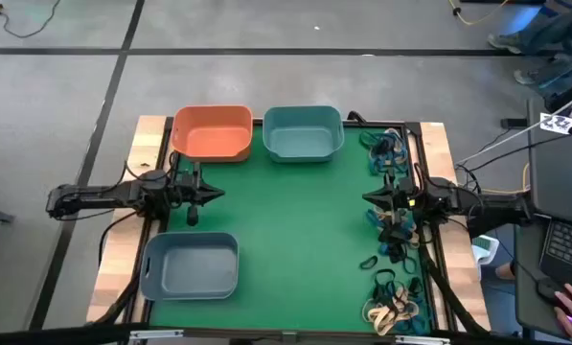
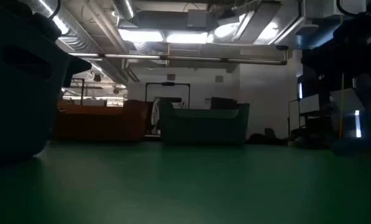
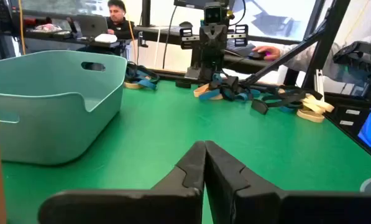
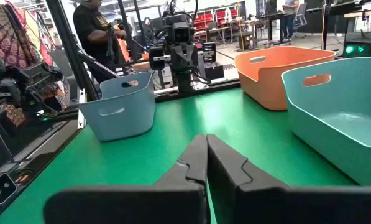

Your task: Sort rubber bands into baskets

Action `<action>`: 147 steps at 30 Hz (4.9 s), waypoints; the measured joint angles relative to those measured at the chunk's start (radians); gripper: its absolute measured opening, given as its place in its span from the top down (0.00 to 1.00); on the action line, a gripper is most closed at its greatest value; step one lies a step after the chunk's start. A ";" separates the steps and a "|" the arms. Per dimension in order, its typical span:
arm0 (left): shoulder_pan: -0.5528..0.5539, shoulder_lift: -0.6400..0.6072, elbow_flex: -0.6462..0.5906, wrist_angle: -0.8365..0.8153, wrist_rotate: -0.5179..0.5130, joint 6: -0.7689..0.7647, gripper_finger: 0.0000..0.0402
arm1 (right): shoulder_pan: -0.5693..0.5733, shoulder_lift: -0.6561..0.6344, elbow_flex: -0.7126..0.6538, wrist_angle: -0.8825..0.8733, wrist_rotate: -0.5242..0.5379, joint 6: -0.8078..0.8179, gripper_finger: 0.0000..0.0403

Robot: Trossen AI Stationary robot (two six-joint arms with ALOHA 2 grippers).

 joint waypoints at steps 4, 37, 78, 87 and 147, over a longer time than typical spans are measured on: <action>0.000 0.000 0.000 0.000 0.000 0.000 0.99 | 0.000 0.000 0.000 0.000 0.000 0.000 0.98; 0.000 0.000 0.000 0.000 0.000 0.000 0.99 | 0.000 0.000 0.000 0.000 0.000 0.000 0.98; 0.000 0.000 0.000 0.000 0.000 0.000 0.99 | 0.000 0.000 0.000 0.000 0.002 0.000 0.98; 0.000 0.000 0.000 0.000 0.000 0.000 0.99 | 0.000 0.000 0.000 0.002 0.028 0.000 0.98; 0.005 0.006 0.000 0.487 -0.109 -0.032 0.99 | 0.000 0.010 0.021 0.136 0.044 0.132 0.98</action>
